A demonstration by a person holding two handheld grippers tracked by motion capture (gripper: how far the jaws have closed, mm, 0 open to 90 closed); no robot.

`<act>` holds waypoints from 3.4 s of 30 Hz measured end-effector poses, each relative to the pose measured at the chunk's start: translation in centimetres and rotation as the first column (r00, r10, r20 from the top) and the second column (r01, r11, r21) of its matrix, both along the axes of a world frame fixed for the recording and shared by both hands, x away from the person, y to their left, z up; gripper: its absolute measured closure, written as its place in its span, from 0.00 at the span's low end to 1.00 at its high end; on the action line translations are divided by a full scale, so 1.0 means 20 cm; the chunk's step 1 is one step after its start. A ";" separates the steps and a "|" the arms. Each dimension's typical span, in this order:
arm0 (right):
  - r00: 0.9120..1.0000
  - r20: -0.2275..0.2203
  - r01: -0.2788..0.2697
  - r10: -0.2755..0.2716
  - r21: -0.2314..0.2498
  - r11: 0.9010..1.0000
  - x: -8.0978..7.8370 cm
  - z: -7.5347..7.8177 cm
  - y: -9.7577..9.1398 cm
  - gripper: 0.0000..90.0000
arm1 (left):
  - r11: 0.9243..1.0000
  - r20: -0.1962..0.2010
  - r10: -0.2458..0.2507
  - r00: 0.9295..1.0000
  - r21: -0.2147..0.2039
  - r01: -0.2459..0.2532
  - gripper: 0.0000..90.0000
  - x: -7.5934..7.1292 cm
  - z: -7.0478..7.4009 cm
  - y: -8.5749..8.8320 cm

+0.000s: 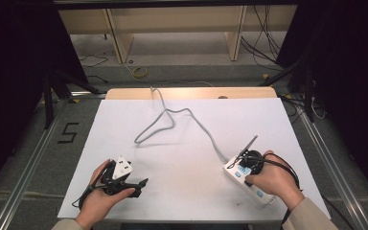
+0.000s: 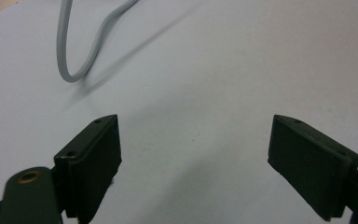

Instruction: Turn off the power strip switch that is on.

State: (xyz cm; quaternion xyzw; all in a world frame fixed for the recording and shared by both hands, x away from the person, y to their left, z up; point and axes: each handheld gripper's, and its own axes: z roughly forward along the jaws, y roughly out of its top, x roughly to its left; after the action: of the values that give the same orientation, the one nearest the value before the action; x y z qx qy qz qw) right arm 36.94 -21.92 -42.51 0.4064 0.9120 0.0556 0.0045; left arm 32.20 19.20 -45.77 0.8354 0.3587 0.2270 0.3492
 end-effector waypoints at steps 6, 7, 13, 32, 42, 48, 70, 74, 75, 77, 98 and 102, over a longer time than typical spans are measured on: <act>1.000 -0.001 -0.002 0.002 0.001 1.000 0.00 0.00 0.00 1.00 | 1.000 -0.001 -0.003 1.000 0.005 0.003 0.19 0.00 0.00 0.00; 1.000 -0.002 -0.002 0.002 0.002 1.000 0.00 0.00 0.00 1.00 | 1.000 -0.001 -0.003 1.000 0.004 0.003 0.19 0.00 0.00 0.00; 1.000 -0.005 -0.001 0.001 0.004 1.000 0.00 0.00 0.00 1.00 | 1.000 -0.001 -0.001 1.000 0.000 0.001 0.19 0.00 0.00 0.00; 1.000 0.001 0.005 -0.005 0.017 1.000 0.00 0.02 -0.01 1.00 | 1.000 -0.002 -0.001 1.000 -0.002 0.001 0.19 0.00 -0.01 -0.01; 0.998 0.054 0.010 -0.013 0.049 0.999 -0.01 0.06 -0.02 1.00 | 1.000 0.002 -0.002 1.000 0.003 0.002 0.19 0.00 0.00 0.00; 0.998 0.054 0.017 -0.021 0.062 0.998 0.00 0.06 -0.02 1.00 | 1.000 0.000 0.000 1.000 0.000 0.000 0.19 0.00 0.00 0.00; 0.979 0.199 -0.002 -0.051 0.255 0.967 -0.02 0.06 -0.09 1.00 | 1.000 -0.002 0.001 1.000 -0.003 -0.001 0.19 0.01 0.00 0.00; 0.971 0.233 -0.017 -0.055 0.296 0.955 -0.02 0.06 -0.10 1.00 | 1.000 -0.003 0.000 1.000 -0.002 0.000 0.19 0.00 0.00 0.00; 0.969 0.239 -0.017 -0.059 0.304 0.953 -0.02 0.05 -0.10 1.00 | 1.000 -0.002 -0.001 1.000 -0.002 0.001 0.19 0.00 0.00 0.00; 0.967 0.249 -0.021 -0.061 0.315 0.949 -0.02 0.05 -0.10 1.00 | 1.000 -0.001 0.001 1.000 -0.005 -0.001 0.19 0.00 0.00 0.00; 0.904 0.409 -0.111 -0.121 0.500 0.859 -0.09 -0.02 -0.15 1.00 | 0.999 -0.013 0.009 1.000 -0.040 -0.010 0.18 0.00 0.00 0.01; 0.895 0.432 -0.143 -0.113 0.516 0.845 -0.11 -0.04 -0.15 0.98 | 0.999 -0.012 0.011 1.000 -0.040 -0.011 0.18 0.00 0.00 0.01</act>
State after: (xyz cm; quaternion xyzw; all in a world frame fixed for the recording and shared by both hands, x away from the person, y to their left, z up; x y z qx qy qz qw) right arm 34.77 -24.86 -43.40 0.3602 0.8372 0.3992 0.0998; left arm 32.27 19.33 -45.73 0.8275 0.3699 0.2165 0.3627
